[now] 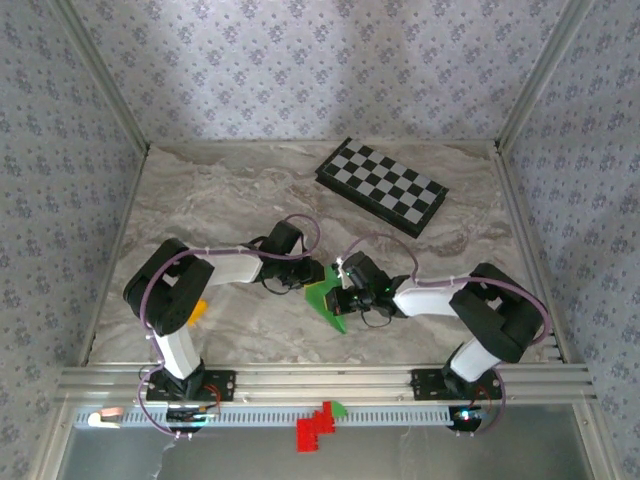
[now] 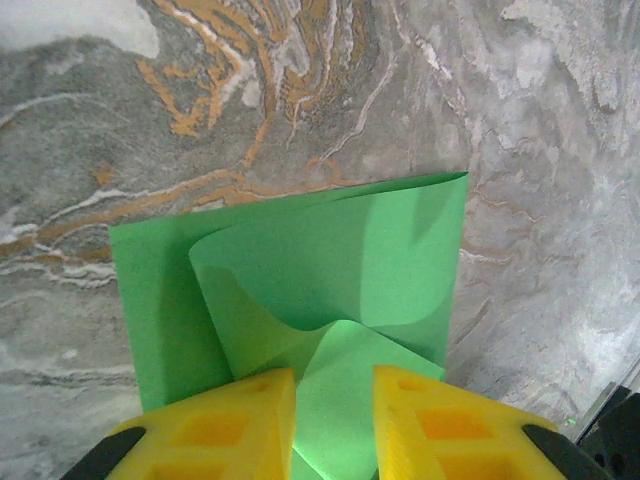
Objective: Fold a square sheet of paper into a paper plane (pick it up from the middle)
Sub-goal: Fourth fold the wing at the center of the table.
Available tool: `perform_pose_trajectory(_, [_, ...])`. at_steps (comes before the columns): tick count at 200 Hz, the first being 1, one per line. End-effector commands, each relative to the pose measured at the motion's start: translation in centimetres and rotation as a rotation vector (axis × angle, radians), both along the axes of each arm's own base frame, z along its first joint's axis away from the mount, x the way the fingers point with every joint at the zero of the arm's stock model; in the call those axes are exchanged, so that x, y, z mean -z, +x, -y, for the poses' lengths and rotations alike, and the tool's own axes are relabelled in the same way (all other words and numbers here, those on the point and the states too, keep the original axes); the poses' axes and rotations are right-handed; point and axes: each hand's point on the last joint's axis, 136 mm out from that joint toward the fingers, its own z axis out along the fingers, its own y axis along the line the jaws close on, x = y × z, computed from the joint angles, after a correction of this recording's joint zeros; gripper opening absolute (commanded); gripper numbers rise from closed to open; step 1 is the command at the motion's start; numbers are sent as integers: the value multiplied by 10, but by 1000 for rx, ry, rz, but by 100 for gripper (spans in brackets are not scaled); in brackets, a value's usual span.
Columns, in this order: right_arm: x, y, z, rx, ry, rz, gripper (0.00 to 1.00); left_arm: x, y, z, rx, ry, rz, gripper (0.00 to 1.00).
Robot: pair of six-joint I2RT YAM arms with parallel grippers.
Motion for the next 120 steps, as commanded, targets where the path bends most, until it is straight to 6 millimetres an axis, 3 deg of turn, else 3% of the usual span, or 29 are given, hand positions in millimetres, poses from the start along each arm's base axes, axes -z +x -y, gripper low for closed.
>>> perform_pose_trajectory(1, [19,-12,14,-5,-49,-47,4,-1,3,0,10,20,3,28])
perform_pose_trajectory(69, [26,-15,18,0,-56,-56,4,-31,-4,9,23,-35,35,30])
perform_pose_trajectory(120, [26,-15,19,3,-55,-53,4,-21,-18,23,49,-49,-10,27])
